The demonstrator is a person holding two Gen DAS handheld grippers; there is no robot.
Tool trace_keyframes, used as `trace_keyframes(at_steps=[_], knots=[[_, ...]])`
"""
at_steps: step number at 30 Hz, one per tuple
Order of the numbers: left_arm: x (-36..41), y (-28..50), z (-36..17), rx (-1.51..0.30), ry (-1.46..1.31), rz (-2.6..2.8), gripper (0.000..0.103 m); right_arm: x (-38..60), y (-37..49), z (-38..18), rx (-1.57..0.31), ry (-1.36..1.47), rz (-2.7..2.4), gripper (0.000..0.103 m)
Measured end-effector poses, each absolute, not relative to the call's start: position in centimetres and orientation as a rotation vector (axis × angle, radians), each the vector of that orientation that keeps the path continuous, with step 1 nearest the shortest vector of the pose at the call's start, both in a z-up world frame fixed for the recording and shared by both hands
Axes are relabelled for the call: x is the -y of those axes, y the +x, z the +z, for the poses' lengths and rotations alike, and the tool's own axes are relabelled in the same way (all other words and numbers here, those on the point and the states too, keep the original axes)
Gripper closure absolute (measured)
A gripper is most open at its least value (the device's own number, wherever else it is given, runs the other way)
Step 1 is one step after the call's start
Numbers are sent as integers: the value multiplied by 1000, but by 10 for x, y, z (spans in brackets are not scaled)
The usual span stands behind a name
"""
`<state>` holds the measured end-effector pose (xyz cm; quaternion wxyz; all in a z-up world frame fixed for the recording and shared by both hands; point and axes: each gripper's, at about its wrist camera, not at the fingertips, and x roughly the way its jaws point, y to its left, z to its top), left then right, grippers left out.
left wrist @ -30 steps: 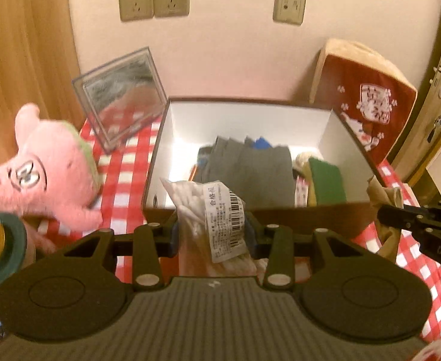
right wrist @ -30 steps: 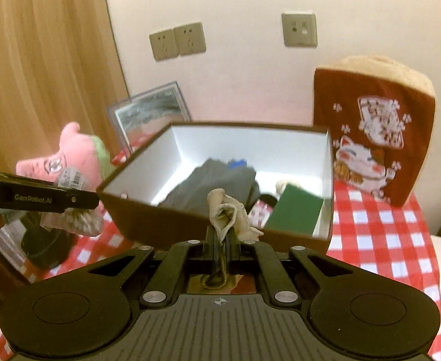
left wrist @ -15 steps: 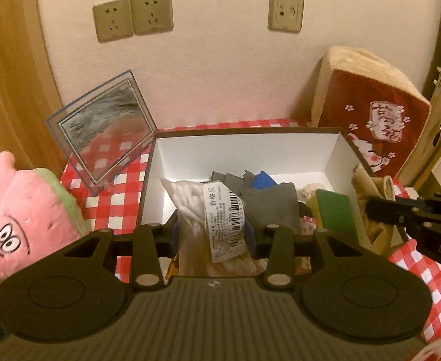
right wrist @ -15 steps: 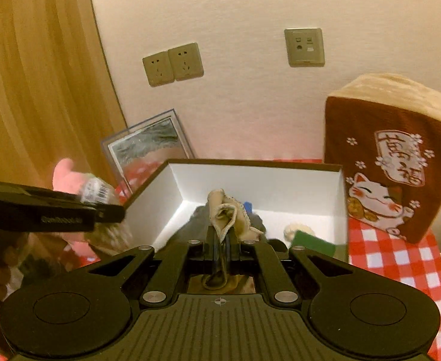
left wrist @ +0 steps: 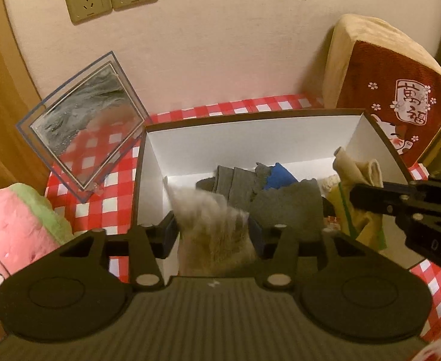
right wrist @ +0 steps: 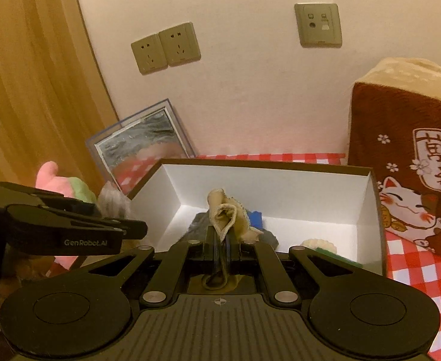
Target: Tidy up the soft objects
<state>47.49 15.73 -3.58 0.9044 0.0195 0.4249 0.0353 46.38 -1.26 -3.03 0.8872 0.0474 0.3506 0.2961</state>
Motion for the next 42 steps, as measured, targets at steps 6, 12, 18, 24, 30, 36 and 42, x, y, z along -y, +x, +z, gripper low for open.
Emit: trace_keyframes(at_steps=[6,12,18,24,30,36,42], knots=[[-163,483,-36,-865,44,80,43,8,472,-34,-740,98,623,98],[-175,484,-33,-865,7,99,43,0,477,-38,-751,98,631,98],[-183,476,-28,-866,-27,129,42,-11,477,-32,-698,115,689,71],[-185,458,-19,-843,-64,140,38,-9,470,-16,-632,154,634,30],[-184,426,-11,-819,-101,133,38,9,446,-14,-702,164,582,29],[-173,382,-9,-819,-98,97,38,29,396,-15,-755,164,516,28],[-156,331,-3,-818,-70,64,38,44,345,-8,-774,156,472,28]])
